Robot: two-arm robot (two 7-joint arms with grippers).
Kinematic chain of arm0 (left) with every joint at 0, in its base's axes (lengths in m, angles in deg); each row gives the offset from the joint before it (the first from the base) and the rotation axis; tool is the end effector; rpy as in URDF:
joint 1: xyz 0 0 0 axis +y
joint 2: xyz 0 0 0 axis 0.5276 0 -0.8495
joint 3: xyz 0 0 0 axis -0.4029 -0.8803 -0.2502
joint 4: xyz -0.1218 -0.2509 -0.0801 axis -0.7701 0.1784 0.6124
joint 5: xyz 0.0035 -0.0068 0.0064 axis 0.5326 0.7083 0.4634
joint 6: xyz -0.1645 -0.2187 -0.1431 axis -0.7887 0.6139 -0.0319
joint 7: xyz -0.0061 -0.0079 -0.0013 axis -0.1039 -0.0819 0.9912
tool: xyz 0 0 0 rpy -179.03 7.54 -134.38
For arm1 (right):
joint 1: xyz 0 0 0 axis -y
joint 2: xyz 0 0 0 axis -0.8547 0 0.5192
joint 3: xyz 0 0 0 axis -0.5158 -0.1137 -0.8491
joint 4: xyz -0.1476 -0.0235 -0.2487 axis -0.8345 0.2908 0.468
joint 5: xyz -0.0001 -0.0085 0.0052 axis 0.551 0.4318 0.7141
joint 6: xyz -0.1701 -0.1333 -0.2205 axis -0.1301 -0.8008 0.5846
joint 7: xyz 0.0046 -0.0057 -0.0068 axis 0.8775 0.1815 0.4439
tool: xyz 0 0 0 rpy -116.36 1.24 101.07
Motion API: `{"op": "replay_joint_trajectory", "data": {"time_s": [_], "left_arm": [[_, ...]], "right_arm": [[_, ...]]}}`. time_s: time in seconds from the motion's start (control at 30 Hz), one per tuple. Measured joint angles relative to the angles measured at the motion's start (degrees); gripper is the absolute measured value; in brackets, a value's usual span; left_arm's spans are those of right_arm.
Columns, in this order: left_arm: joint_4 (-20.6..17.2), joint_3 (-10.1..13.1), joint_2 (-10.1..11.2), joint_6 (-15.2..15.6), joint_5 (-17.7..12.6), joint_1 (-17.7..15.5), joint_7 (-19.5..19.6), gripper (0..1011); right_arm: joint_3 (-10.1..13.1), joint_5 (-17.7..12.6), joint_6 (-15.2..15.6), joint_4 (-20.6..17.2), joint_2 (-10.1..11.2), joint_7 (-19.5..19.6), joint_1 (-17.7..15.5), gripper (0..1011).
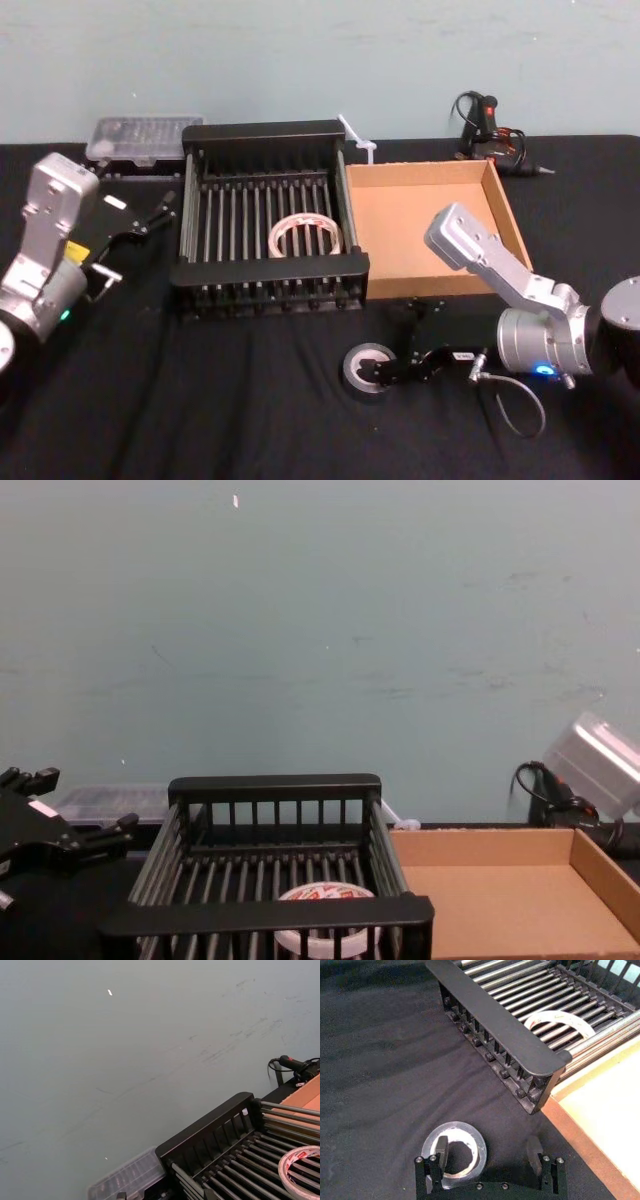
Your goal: Pick up the white tape and place it into the black box , Pick up the silver tape and place it into the brown box.
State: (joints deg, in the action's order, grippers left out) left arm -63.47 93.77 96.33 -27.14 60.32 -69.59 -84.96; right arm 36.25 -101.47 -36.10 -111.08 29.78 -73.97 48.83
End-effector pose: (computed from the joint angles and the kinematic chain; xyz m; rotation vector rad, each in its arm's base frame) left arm 0.3582 0.0826 -0.3022 0.3046 -0.2852 1.2480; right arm 0.3575 -0.0175 -0.2614 -0.6055 0.1578 -0.4959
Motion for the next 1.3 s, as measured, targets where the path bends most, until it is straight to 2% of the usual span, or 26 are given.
{"op": "replay_joint_trajectory", "data": {"time_s": [0.67, 1.3], "left_arm": [[0.0, 0.0, 0.0, 0.0, 0.0, 0.0, 0.0, 1001], [0.0, 0.0, 0.0, 0.0, 0.0, 0.0, 0.0, 1001]], "right_arm": [[-1.3, 0.7, 0.2, 2.0, -0.7, -0.6, 1.1, 1002], [-1.5, 0.8, 0.2, 2.2, -0.8, -0.8, 1.3, 1002]]}}
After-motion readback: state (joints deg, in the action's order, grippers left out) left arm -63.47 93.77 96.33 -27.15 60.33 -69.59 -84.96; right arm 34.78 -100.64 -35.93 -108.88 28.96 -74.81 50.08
